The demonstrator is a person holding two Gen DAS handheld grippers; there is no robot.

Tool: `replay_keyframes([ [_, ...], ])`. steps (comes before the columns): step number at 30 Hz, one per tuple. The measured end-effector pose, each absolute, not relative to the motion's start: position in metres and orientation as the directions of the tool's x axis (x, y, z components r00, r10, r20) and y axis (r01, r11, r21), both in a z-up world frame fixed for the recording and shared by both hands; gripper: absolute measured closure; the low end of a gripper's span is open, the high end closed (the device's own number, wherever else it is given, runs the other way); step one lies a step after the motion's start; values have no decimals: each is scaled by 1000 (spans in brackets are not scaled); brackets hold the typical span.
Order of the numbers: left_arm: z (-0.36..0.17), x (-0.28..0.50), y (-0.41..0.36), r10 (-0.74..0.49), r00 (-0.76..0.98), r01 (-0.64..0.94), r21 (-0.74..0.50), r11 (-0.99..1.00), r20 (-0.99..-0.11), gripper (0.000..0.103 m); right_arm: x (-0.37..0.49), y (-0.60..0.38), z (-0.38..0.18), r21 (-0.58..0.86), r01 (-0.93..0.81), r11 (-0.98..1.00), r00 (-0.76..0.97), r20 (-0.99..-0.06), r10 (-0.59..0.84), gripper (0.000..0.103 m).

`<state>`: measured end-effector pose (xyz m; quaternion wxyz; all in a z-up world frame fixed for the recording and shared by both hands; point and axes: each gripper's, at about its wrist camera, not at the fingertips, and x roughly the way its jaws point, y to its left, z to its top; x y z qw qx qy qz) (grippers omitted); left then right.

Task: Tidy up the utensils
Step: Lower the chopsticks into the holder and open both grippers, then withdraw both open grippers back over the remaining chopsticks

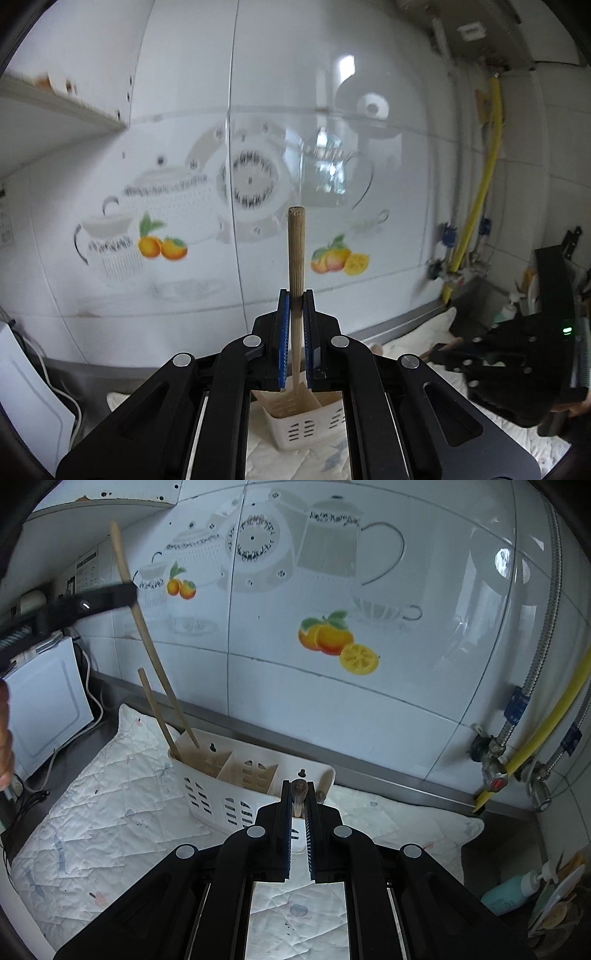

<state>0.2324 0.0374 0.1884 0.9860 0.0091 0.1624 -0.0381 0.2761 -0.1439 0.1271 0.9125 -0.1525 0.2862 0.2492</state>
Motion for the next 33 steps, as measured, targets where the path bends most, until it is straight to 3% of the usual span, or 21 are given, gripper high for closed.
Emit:
replay_keyframes([
  [9, 149, 257, 46, -70, 903, 70, -16, 997, -423, 97, 277, -149, 122, -103, -538, 836, 715, -582, 388, 96],
  [21, 138, 223, 40, -114, 894, 117, -20, 993, -433, 95, 235, -170, 137, -73, -527, 847, 750, -507, 424, 84],
  [29, 110, 174, 31, -189, 869, 188, -50, 981, -456, 93, 180, -182, 106, -51, -529, 847, 743, -511, 433, 83],
  [33, 86, 148, 25, -214, 851, 204, -73, 976, -479, 79, 156, -187, 71, -51, -517, 855, 727, -553, 407, 83],
])
